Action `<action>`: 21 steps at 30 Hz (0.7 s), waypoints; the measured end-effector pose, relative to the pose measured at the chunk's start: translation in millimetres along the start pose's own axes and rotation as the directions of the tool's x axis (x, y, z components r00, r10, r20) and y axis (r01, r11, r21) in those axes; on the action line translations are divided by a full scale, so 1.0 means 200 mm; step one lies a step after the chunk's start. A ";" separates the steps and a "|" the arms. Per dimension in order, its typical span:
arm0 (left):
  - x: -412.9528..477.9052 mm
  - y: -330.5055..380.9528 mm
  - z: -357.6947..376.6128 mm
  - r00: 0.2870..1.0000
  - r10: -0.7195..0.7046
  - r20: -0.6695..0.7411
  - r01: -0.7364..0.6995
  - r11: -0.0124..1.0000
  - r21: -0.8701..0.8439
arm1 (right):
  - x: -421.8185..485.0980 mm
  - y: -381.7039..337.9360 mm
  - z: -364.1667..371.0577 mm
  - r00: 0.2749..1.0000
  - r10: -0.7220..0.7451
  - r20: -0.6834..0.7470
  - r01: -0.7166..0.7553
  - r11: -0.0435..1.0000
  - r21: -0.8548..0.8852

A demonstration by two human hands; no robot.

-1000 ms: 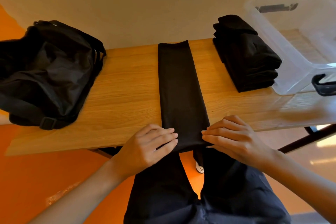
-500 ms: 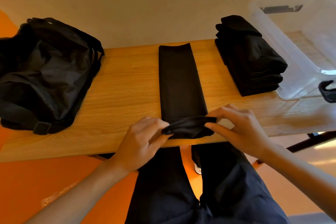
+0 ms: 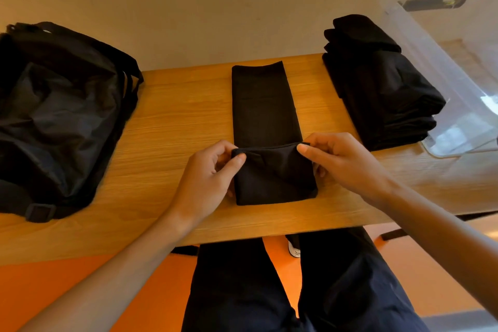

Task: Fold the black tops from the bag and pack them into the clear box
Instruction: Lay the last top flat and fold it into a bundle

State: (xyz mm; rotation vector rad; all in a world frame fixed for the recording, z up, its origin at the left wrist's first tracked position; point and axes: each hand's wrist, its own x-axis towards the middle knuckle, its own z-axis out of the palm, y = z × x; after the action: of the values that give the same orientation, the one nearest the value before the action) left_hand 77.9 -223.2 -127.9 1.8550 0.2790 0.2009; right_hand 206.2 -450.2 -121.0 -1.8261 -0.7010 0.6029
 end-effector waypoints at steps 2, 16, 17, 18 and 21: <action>0.03 0.00 0.00 0.999 -0.046 0.010 0.046 0.999 -0.001 | 0.03 0.00 0.00 0.999 0.019 -0.032 -0.020 0.998 -0.052; 0.21 -0.01 0.00 0.993 -0.111 -0.032 0.115 0.983 0.145 | 0.18 0.06 0.01 0.973 0.049 -0.226 -0.109 0.959 -0.263; 0.23 -0.01 0.00 0.994 -0.104 -0.037 0.108 0.983 0.148 | 0.19 0.06 0.01 0.971 0.045 -0.237 -0.109 0.957 -0.267; 0.24 -0.01 0.00 0.994 -0.101 -0.041 0.107 0.982 0.159 | 0.20 0.06 0.01 0.968 0.043 -0.246 -0.111 0.956 -0.271; 0.28 -0.02 0.00 0.994 -0.095 -0.049 0.103 0.971 0.216 | 0.23 0.06 0.02 0.960 0.027 -0.279 -0.118 0.941 -0.316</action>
State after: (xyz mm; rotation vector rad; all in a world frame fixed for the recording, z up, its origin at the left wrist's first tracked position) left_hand 131.2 -206.6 -132.3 2.0499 0.4337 0.1412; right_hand 238.4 -418.8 -136.3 -2.2030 -0.5742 0.2820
